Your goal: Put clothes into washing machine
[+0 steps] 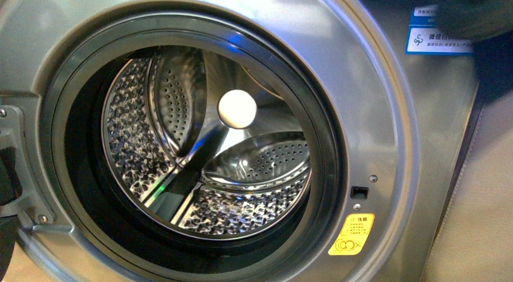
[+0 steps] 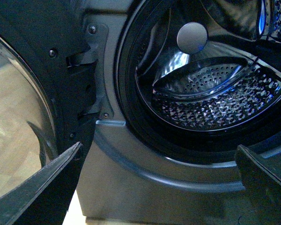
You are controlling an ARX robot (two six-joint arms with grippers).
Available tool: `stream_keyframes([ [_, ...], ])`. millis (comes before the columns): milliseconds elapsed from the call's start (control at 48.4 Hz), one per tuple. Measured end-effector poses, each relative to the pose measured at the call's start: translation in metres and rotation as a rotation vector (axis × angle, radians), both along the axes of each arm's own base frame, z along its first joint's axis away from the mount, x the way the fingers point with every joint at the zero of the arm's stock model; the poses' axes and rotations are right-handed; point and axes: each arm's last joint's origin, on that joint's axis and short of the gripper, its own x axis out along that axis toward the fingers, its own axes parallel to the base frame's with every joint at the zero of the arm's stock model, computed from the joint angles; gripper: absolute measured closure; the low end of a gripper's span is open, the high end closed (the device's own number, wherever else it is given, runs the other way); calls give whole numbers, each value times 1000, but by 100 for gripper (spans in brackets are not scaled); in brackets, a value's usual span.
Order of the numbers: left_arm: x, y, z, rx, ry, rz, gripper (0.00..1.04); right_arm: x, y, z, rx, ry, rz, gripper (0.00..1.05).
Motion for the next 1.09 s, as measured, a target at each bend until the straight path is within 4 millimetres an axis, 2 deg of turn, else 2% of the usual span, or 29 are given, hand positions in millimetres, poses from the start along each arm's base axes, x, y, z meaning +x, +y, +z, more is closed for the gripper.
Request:
stream_keyframes([
  [372,0,0,0,0,0,0,7,7,26,-8,-36,27,133,99],
  [640,0,0,0,0,0,0,7,12,19,-7,-34,14,156,99],
  [1095,0,0,0,0,0,0,7,13,18,-7,-33,18,152,99],
])
